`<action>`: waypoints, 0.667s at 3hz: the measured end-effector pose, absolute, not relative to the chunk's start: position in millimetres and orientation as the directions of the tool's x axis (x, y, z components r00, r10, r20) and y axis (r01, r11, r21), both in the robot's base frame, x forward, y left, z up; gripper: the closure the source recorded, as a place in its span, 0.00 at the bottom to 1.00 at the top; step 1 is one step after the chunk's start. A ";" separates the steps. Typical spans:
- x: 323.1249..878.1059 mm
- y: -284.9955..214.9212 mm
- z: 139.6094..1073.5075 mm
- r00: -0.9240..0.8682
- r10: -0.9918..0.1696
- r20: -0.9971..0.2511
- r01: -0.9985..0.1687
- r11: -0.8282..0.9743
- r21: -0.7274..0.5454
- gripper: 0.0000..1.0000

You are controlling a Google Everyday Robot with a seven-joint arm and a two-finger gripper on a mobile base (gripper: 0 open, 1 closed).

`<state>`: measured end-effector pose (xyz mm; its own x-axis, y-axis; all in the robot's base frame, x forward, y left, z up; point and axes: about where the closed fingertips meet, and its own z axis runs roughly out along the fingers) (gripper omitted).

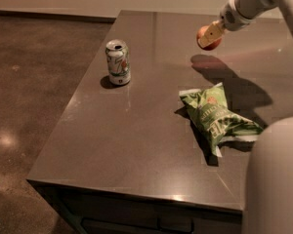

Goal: Move apple near green jalapeno chip bag

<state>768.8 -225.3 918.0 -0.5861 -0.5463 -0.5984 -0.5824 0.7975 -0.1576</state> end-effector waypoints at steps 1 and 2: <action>732.7 -225.2 930.6 -0.572 -0.556 -0.604 -0.593 0.788 -0.163 1.00; 684.1 -208.0 936.2 -0.551 -0.573 -0.607 -0.601 0.777 -0.188 1.00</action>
Offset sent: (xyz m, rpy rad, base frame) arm -0.1413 0.0367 -0.0066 -0.0446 0.0005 0.0471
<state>684.1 -208.0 936.2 -0.5512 -0.5726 -0.6069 -0.6006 0.7772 -0.1878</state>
